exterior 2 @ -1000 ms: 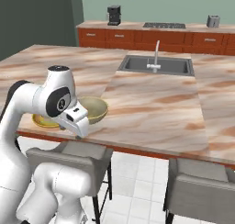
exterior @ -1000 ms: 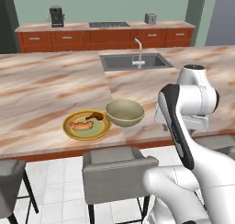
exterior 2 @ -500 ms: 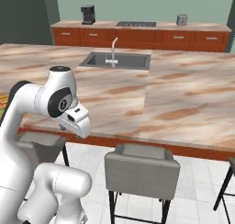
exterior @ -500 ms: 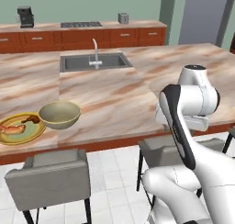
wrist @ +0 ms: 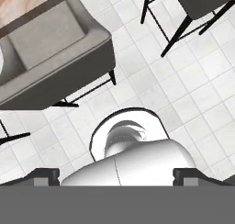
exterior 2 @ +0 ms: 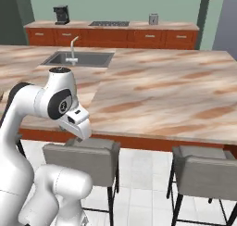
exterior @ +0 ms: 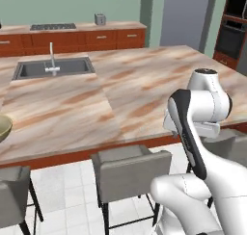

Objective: Take the smaller bowl and place it next to the appetizer plate on the dining counter , and place the larger bowl next to the plate with cooked food.

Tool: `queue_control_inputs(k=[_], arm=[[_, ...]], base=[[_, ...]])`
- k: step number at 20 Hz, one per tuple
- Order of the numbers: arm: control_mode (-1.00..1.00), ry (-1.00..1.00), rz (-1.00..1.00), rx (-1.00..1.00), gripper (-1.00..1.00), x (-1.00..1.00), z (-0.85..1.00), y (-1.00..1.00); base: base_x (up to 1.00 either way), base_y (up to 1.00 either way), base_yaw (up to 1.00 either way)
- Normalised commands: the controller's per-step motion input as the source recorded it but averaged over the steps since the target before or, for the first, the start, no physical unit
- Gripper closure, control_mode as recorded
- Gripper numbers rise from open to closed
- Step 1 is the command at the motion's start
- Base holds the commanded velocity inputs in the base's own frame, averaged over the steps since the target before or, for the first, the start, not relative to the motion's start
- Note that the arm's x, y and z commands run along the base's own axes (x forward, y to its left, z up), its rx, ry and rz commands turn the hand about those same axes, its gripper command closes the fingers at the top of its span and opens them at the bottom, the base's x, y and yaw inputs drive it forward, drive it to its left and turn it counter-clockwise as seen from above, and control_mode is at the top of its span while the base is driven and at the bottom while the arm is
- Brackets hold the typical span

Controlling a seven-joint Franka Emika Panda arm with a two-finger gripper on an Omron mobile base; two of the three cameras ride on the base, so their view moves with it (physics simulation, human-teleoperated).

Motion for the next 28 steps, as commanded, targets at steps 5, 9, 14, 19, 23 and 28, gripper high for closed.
queue_control_inputs(k=[5,9,14,19,23,28], arm=[[1.0,0.0,0.0,0.0,-1.0,0.0,0.0,0.0],[1.0,0.0,0.0,0.0,-1.0,0.0,0.0,0.0],[1.0,0.0,0.0,0.0,-1.0,0.0,0.0,0.0],[1.0,0.0,0.0,0.0,-1.0,0.0,0.0,0.0],[1.0,0.0,0.0,0.0,-1.0,0.0,0.0,0.0],[1.0,0.0,0.0,0.0,-1.0,0.0,0.0,0.0]], base=[[0.0,-1.0,-0.2],[0.0,-1.0,-0.22],[0.02,-1.0,-0.25],[0.31,-1.0,-0.28],[0.58,-1.0,-0.26],[0.9,-1.0,-0.17]])
